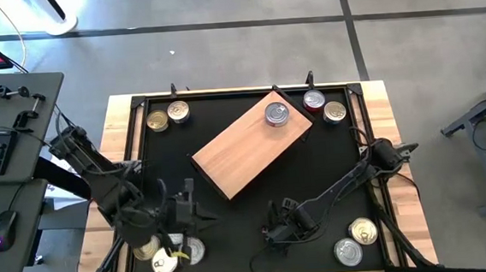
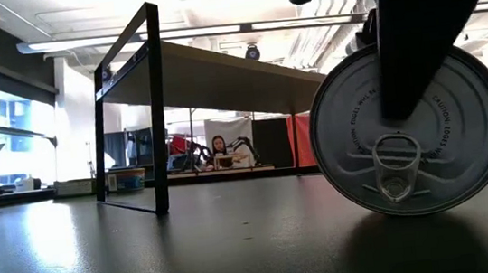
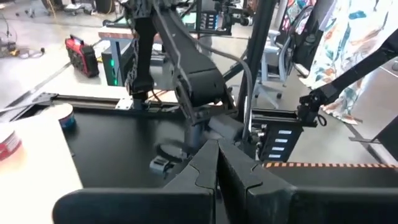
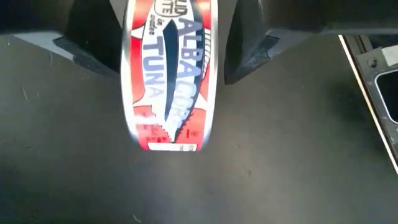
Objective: Stack canned seafood by type on shelf
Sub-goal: Stack the red tuna can on the top of the other red tuna can on the shelf
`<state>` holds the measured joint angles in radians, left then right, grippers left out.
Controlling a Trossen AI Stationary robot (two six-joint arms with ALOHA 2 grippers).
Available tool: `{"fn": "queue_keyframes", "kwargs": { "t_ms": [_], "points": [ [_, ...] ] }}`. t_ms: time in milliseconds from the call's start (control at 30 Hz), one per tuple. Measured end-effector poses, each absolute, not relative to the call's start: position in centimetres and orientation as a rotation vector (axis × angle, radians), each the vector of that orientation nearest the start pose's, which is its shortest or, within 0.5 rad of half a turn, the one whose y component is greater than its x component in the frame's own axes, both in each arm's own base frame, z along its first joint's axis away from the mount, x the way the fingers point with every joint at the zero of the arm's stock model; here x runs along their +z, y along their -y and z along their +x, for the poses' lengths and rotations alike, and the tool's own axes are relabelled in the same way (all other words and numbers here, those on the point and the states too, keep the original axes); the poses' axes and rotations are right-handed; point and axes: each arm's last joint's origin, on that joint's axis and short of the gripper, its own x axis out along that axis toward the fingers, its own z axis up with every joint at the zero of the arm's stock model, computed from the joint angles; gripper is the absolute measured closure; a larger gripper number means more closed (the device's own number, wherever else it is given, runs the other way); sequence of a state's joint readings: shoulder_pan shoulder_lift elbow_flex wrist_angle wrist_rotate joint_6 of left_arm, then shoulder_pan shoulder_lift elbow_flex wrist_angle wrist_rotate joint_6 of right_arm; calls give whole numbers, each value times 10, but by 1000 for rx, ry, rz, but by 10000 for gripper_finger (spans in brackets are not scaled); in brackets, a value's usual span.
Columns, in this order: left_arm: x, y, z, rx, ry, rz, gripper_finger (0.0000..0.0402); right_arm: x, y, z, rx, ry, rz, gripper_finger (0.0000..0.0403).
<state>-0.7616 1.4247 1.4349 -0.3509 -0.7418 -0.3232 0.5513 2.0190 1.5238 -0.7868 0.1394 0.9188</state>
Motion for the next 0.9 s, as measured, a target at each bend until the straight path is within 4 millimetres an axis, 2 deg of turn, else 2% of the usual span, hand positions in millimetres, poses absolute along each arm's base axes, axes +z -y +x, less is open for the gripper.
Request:
{"fn": "queue_keyframes", "kwargs": {
  "t_ms": [133, 233, 267, 500, 633, 800, 900],
  "points": [
    [399, 191, 229, 41, -287, -140, 401, 187, -206, 349, -227, -1238, 371, 215],
    [401, 183, 221, 45, -326, -163, 402, 198, -202, 348, -222, -1229, 389, 280],
    [401, 181, 218, 38, -340, -164, 401, 204, -201, 349, -219, -1220, 393, 286],
    [413, 167, 194, -1, -361, -171, 401, 258, -187, 344, -155, -1156, 434, 285],
    [416, 161, 184, 20, -368, -156, 402, 289, -172, 321, -250, -1082, 438, 285],
    [411, 159, 181, 98, -383, -154, 401, 305, -140, 287, -397, -964, 538, 285],
    [408, 161, 184, 115, -383, -164, 402, 323, -115, 267, -453, -783, 635, 285]
  ]
}}
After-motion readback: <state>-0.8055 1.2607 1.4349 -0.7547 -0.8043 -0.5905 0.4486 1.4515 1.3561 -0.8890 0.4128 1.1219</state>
